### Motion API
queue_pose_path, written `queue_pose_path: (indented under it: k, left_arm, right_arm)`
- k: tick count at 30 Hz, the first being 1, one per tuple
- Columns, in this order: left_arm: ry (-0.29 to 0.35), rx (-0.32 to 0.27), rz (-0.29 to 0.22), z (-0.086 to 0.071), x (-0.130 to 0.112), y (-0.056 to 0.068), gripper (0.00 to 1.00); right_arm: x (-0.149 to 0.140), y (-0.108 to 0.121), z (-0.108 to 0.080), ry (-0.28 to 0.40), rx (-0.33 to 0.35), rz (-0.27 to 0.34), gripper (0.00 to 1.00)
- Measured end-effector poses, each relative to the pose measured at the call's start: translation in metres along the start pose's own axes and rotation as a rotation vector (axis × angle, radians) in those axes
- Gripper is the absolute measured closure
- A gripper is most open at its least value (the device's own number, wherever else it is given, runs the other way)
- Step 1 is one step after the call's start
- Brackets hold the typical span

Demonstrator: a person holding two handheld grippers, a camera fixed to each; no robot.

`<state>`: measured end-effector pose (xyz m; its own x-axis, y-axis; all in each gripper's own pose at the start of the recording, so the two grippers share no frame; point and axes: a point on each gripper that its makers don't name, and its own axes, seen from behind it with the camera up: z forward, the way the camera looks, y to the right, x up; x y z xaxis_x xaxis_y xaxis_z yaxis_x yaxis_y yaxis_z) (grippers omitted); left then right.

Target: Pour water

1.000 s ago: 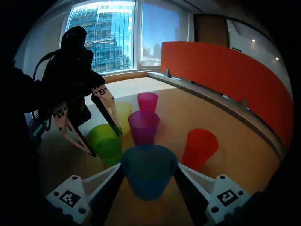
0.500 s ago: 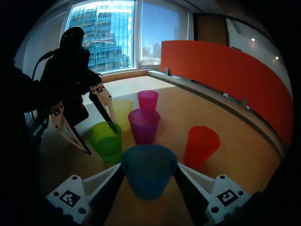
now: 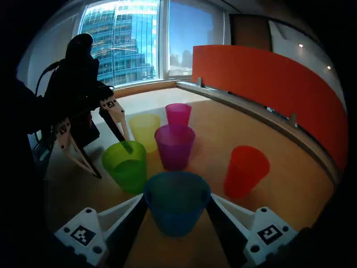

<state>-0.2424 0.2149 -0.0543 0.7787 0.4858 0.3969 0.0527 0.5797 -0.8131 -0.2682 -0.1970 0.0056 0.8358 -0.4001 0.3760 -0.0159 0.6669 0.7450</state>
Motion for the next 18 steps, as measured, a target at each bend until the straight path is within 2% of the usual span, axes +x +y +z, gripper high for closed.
queue_pose_path:
  k: [9, 18]
  left_arm:
    - [0.026, 0.019, -0.034, -0.013, -0.004, 0.001, 0.02]
    - [0.05, 0.027, -0.065, -0.021, -0.004, 0.003, 0.02]
  right_arm:
    - [-0.001, -0.002, 0.0, -0.001, -0.004, 0.0, 0.1]
    - [-0.013, -0.002, -0.012, -0.017, -0.022, -0.003, 0.1]
